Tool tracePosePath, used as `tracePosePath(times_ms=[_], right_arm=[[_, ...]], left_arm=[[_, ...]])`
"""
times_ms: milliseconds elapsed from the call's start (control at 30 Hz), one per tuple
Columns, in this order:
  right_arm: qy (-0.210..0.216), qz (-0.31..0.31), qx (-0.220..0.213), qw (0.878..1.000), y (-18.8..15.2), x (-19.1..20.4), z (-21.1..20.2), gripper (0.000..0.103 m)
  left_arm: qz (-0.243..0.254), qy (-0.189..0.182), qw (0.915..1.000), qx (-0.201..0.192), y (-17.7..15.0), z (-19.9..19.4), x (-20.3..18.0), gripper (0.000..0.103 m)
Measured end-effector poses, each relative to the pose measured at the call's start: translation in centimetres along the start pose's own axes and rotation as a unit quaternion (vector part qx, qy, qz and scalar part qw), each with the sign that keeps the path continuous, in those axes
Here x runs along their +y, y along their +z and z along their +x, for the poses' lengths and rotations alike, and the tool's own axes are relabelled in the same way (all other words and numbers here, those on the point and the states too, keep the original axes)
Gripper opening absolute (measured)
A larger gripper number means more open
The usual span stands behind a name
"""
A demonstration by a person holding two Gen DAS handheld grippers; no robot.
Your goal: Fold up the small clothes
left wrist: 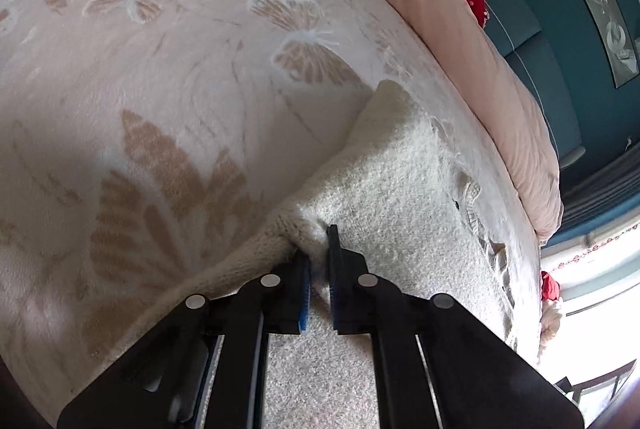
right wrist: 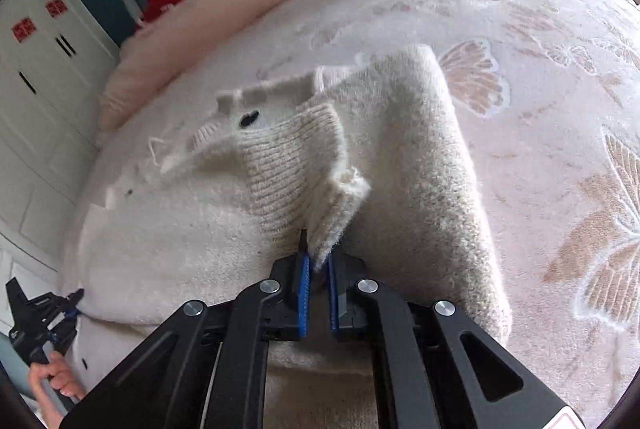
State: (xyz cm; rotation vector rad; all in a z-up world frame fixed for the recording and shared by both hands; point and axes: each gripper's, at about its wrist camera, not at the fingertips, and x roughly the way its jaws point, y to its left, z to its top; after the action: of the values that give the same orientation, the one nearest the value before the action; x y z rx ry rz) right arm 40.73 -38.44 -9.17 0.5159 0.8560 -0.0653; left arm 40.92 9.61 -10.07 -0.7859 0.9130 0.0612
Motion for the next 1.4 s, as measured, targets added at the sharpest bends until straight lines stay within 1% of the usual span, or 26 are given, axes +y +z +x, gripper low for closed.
tracePosePath(times_ms=[33,67,100,167,233,267,333,400,433,467,533,600,633,700,833,933,1100,1167,1200,1267,1300,1333,1367,1400], right_arm=[[-0.006,-0.001,-0.005,1.0,0.4,0.4,-0.8,0.008],[-0.02,-0.005,-0.009,1.0,0.5,0.7,-1.6,0.015],[-0.042,-0.013,-0.023,0.999,0.5,1.1,-2.7,0.021],[-0.092,-0.043,-0.061,0.993,0.3,2.0,-5.3,0.024],[-0.099,-0.071,-0.074,0.99,0.2,3.0,-6.6,0.024],[-0.105,-0.091,-0.067,0.988,0.5,3.8,-6.3,0.023],[-0.118,-0.137,-0.057,0.982,1.4,5.7,-5.0,0.017],[-0.118,-0.158,-0.05,0.979,1.9,7.0,-3.4,0.014],[-0.117,-0.162,-0.043,0.979,2.5,7.8,-2.1,0.012],[-0.116,-0.161,-0.037,0.979,2.6,8.2,-1.3,0.01],[-0.121,-0.157,-0.023,0.98,3.3,9.0,0.8,0.01],[-0.119,-0.15,-0.011,0.981,3.5,9.4,2.4,0.01],[-0.122,-0.147,-0.003,0.982,3.7,9.4,3.3,0.01],[-0.131,-0.146,0.008,0.981,3.6,9.2,4.5,0.01],[-0.139,-0.158,0.009,0.978,3.4,9.6,5.4,0.009],[-0.147,-0.169,0.009,0.975,3.3,9.7,5.6,0.008],[-0.16,-0.188,0.006,0.969,3.1,10.1,5.8,0.008],[-0.153,-0.183,0.007,0.971,3.1,9.9,5.2,0.008],[-0.141,-0.167,0.006,0.976,3.1,9.5,4.2,0.009],[-0.12,-0.136,-0.005,0.983,2.6,8.5,1.8,0.014],[-0.113,-0.12,-0.011,0.986,2.0,7.4,0.3,0.022],[-0.109,-0.108,-0.013,0.988,1.5,6.5,-0.7,0.028],[-0.103,-0.091,-0.015,0.99,1.1,5.4,-1.5,0.042],[-0.094,-0.07,-0.014,0.993,0.8,4.1,-2.2,0.053]], left_arm=[[0.007,0.003,1.0,0.0,0.1,0.0,-0.2,0.007],[0.019,0.007,0.9998,0.003,0.0,-0.1,-0.4,0.009],[0.035,0.009,0.9993,0.008,-0.1,-0.4,-0.8,0.01],[0.068,0.007,0.9976,0.011,-0.5,-1.4,-1.6,0.011],[0.108,0.012,0.9941,0.007,-1.1,-3.3,-2.5,0.013],[0.121,0.018,0.9924,0.001,-1.3,-4.4,-3.0,0.013],[0.149,0.026,0.9883,-0.022,-1.2,-5.7,-4.4,0.013],[0.187,0.04,0.9807,-0.038,-0.9,-5.5,-6.7,0.013],[0.198,0.05,0.9783,-0.038,-0.7,-4.7,-7.5,0.013],[0.205,0.057,0.9766,-0.033,-0.5,-3.7,-8.1,0.013],[0.216,0.071,0.9737,-0.008,-0.6,-0.8,-8.8,0.013],[0.224,0.088,0.9706,0.011,-0.8,1.7,-8.9,0.013],[0.229,0.096,0.9685,0.013,-0.9,2.7,-8.8,0.013],[0.239,0.102,0.9656,0.008,-1.3,3.2,-8.5,0.013],[0.255,0.104,0.9614,-0.003,-1.7,3.5,-8.3,0.013],[0.269,0.109,0.9569,-0.008,-1.9,3.8,-8.5,0.013],[0.281,0.111,0.9532,-0.013,-2.2,3.8,-8.5,0.013],[0.282,0.112,0.9527,-0.011,-2.2,3.7,-8.5,0.013],[0.28,0.111,0.9536,-0.007,-2.1,3.4,-8.6,0.013],[0.276,0.108,0.955,-0.003,-2.0,2.3,-8.5,0.015],[0.28,0.102,0.9544,-0.005,-2.0,1.2,-8.4,0.018],[0.285,0.103,0.953,-0.008,-2.1,0.5,-8.2,0.031],[0.289,0.105,0.9516,-0.014,-2.2,-0.3,-7.9,0.047],[0.289,0.105,0.9513,-0.023,-2.2,-1.1,-7.5,0.053]])
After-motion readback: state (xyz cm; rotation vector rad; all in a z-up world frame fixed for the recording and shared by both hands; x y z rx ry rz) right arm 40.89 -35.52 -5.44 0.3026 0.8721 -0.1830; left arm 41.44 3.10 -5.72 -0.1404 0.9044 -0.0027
